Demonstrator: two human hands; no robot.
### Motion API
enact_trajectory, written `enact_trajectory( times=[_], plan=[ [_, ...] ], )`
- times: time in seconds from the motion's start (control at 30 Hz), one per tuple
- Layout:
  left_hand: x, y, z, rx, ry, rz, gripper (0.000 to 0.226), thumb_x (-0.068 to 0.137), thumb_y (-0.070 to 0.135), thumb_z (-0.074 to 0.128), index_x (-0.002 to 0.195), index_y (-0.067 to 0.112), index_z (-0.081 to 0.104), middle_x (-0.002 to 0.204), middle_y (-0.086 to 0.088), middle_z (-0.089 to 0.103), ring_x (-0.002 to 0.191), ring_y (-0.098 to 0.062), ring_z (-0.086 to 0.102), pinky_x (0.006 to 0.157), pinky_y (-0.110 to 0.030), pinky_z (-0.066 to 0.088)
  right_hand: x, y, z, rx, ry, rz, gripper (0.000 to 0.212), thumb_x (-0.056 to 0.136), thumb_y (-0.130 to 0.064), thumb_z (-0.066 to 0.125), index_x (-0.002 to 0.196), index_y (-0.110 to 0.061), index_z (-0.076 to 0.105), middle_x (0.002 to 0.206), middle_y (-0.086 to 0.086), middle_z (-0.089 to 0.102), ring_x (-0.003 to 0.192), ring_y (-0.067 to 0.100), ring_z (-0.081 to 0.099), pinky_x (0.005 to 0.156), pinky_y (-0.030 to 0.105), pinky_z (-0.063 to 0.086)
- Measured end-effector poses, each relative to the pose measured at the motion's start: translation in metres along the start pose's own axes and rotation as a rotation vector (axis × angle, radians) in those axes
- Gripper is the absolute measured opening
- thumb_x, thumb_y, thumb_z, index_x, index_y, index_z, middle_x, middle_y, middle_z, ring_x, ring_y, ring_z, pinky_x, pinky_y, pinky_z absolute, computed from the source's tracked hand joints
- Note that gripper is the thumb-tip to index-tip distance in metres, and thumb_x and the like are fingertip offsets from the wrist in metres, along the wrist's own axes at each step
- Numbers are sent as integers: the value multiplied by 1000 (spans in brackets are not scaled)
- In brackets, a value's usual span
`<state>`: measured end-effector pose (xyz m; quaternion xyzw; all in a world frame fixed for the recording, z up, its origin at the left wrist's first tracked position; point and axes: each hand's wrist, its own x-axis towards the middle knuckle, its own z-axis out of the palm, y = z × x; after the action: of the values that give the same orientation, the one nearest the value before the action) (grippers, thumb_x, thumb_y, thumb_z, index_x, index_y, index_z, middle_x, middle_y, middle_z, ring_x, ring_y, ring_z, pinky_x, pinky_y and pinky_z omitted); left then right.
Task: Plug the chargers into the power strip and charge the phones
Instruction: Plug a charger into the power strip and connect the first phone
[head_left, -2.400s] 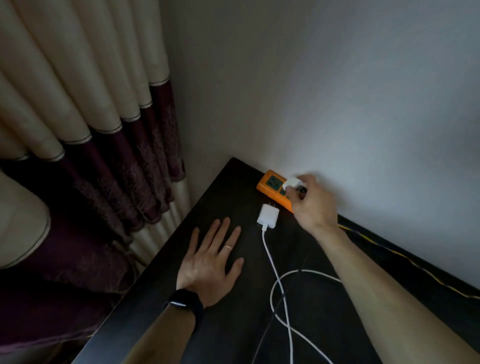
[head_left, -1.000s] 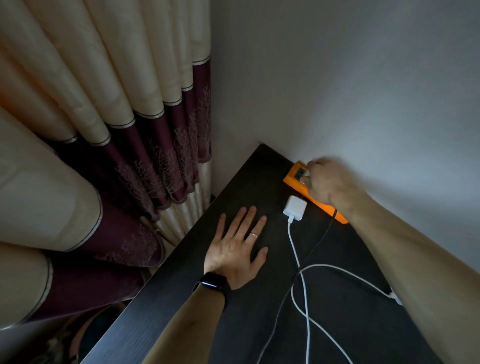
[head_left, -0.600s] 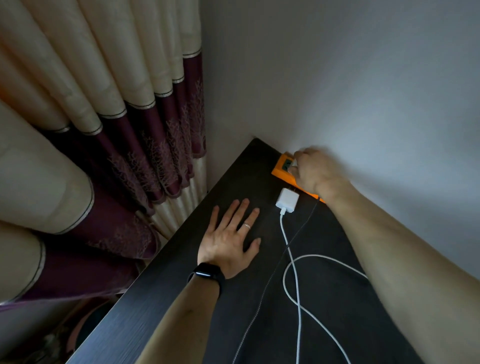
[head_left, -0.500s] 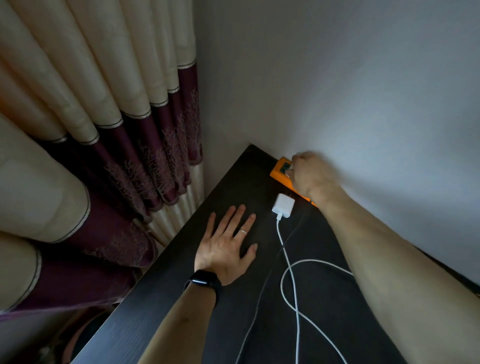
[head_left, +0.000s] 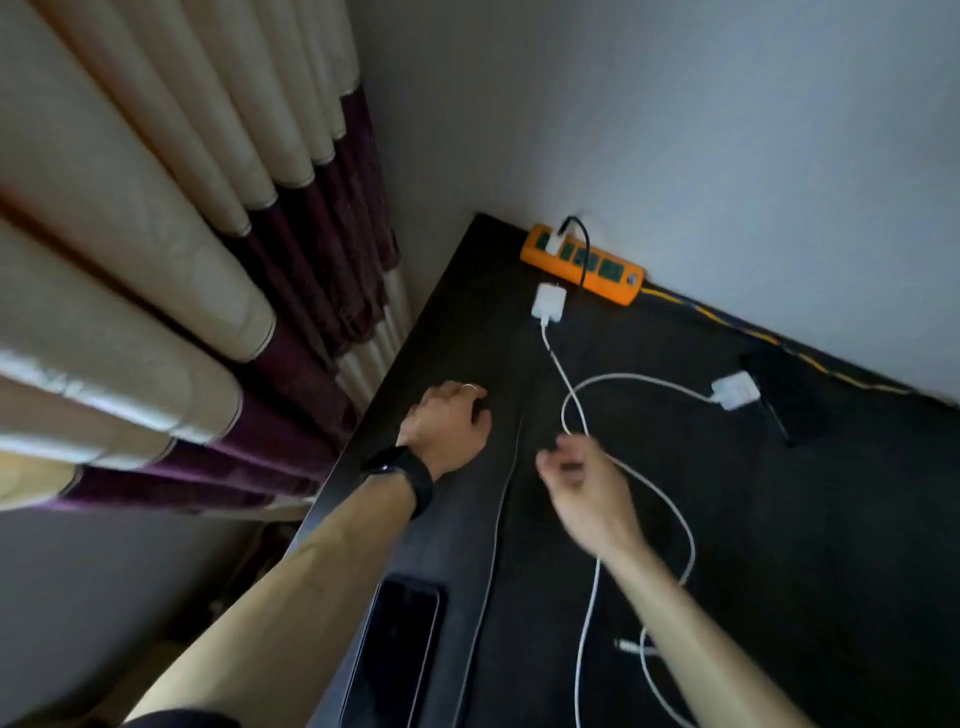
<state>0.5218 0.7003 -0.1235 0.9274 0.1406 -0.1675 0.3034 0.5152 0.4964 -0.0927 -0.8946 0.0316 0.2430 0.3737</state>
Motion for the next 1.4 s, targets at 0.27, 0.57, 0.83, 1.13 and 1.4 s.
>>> enact_trajectory(
  times=[0.27, 0.57, 0.83, 1.13, 1.4],
  plan=[
    [-215, -49, 54, -150, 28, 33, 37, 91, 24, 55, 127, 20, 60, 127, -5, 59, 117, -27, 54, 100, -40, 46, -210, 71, 119, -172, -312, 282, 44, 88, -61, 59, 101, -20, 69, 103, -1, 75, 104, 24, 69, 85, 32, 51],
    [-352, -90, 88, -372, -196, -194, 41, 91, 18, 53, 132, 17, 53, 127, -5, 65, 118, -23, 60, 102, -32, 45, -254, 51, 155, 1, -176, 366, 34, 92, -42, 56, 78, -12, 64, 76, 3, 74, 77, 26, 73, 71, 36, 59],
    [-386, -73, 61, -431, -246, 15, 12, 98, 39, 53, 103, 33, 61, 94, 10, 69, 88, -9, 64, 89, -30, 51, -261, -10, 68, 806, -52, 251, 20, 97, -21, 63, 82, -7, 64, 69, 4, 60, 55, 11, 51, 55, 23, 44],
    [-374, -5, -31, -944, -228, 45, 19, 99, 23, 58, 95, 6, 65, 79, -6, 69, 61, -14, 60, 59, -21, 51, -313, -10, 47, 743, -167, 200, 28, 101, -36, 51, 107, -18, 72, 102, 1, 78, 74, 17, 66, 61, 26, 43],
    [-348, 58, -57, -1092, -442, 18, 18, 97, 11, 60, 115, 10, 64, 89, -1, 70, 72, -11, 64, 63, -19, 54, -365, 13, 53, 477, -456, -40, 27, 90, -19, 64, 115, -24, 72, 112, 3, 73, 79, 7, 65, 61, 18, 44]
  ],
)
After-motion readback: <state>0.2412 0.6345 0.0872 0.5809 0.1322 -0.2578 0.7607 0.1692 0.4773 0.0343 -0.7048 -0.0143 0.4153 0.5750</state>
